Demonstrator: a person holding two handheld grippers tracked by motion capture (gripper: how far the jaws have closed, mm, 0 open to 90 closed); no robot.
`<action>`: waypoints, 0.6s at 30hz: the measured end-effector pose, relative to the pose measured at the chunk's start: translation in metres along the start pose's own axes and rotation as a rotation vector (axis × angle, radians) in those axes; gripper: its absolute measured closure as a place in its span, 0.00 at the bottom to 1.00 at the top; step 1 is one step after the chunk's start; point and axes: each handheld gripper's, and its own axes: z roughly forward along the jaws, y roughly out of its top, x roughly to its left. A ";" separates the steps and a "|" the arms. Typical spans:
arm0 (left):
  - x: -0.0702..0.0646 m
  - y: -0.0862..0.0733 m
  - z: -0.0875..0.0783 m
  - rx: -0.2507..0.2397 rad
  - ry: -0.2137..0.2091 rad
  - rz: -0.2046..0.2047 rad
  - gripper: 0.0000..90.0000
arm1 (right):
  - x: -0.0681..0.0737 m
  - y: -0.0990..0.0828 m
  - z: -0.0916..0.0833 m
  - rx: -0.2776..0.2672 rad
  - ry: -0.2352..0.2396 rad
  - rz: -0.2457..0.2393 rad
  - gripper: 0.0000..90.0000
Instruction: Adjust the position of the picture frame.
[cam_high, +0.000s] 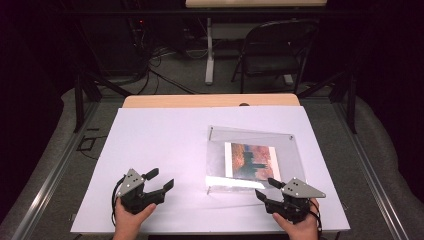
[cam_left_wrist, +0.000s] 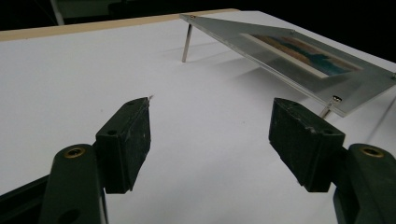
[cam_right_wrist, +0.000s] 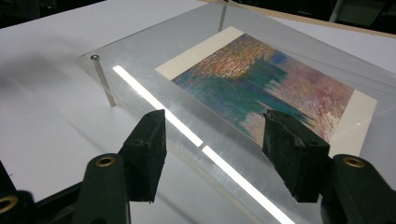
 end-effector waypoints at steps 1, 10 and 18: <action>0.000 0.000 0.000 0.000 0.000 0.000 0.33 | 0.000 0.000 0.000 0.000 0.000 0.000 0.44; -0.009 -0.001 -0.002 -0.006 -0.028 0.064 0.39 | 0.014 0.006 -0.002 -0.001 0.021 -0.046 0.50; -0.024 0.000 0.010 0.015 -0.090 0.050 0.44 | 0.014 0.006 -0.003 0.043 0.057 -0.002 0.68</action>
